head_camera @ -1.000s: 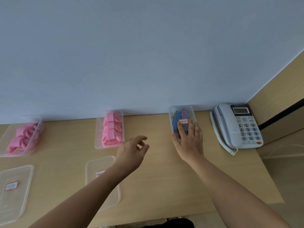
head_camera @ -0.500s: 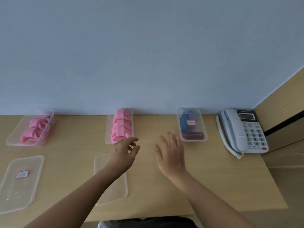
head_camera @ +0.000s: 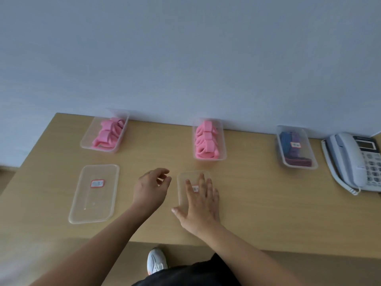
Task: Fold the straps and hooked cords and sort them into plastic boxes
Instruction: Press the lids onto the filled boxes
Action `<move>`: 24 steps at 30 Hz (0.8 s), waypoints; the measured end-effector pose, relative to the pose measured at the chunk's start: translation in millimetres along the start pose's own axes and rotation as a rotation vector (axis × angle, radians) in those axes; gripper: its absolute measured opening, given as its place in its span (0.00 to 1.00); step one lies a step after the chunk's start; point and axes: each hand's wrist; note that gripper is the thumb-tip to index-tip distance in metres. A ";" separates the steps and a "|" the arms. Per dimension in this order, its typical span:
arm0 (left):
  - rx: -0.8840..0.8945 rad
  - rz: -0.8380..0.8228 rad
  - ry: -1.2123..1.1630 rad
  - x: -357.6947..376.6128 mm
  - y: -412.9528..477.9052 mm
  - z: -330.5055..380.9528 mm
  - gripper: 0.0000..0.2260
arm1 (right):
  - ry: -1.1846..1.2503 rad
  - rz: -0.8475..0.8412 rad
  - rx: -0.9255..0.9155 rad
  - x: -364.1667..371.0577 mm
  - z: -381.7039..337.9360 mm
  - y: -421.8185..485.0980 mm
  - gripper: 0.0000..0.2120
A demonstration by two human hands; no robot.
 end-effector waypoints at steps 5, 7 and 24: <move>-0.098 -0.023 -0.080 -14.0 11.6 -12.5 0.08 | -0.030 0.071 -0.006 -17.3 -21.4 -15.1 0.40; -0.145 -0.033 -0.140 -12.5 23.2 -8.0 0.07 | -0.001 0.208 -0.035 -29.6 -25.0 -15.6 0.38; -0.359 -0.239 -0.565 51.2 144.6 85.4 0.09 | -0.069 0.215 0.073 -102.6 39.3 150.2 0.41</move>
Point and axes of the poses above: each hand's wrist, its own y-axis towards the middle knuckle, its own x-axis out of the palm, z = x × y, and after that the axes turned 5 degrees about -y, right-handed
